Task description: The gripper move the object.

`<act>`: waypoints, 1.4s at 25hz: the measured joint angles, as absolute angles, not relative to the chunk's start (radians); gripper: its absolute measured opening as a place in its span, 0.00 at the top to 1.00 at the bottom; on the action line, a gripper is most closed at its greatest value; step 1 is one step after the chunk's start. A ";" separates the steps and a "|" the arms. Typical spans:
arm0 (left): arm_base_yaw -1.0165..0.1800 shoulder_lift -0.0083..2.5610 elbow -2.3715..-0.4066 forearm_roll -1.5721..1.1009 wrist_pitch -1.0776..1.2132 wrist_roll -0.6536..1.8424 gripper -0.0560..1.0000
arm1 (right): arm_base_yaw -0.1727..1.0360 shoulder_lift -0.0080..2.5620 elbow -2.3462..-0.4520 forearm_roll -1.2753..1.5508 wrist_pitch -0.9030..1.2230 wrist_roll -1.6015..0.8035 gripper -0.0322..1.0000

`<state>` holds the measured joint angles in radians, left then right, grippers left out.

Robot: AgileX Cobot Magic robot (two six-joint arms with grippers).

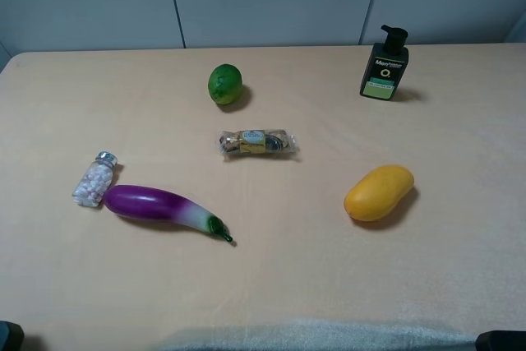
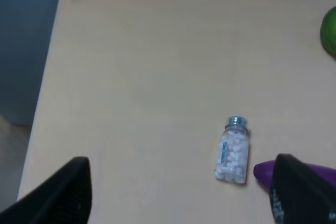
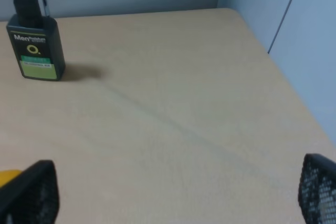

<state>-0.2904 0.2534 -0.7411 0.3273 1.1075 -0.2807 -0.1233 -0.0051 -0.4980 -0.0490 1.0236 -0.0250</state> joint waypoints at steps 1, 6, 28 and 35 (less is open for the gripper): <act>-0.290 0.232 -0.741 0.327 1.119 -0.281 0.22 | -0.123 -0.005 -0.498 -0.049 1.024 -0.025 0.30; -0.282 0.144 -0.739 0.317 1.125 -0.281 0.22 | -0.123 -0.005 -0.498 -0.049 1.024 -0.025 0.30; -0.041 -0.009 -0.518 0.078 1.089 -0.096 0.22 | -0.123 -0.005 -0.498 -0.049 1.024 -0.025 0.30; -0.040 -0.009 -0.497 0.065 1.068 -0.064 0.22 | -0.123 -0.005 -0.498 -0.049 1.024 -0.025 0.30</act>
<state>-0.0399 -0.0086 -0.4969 0.0646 1.0675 -0.0642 -0.1233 -0.0051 -0.4980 -0.0490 1.0236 -0.0250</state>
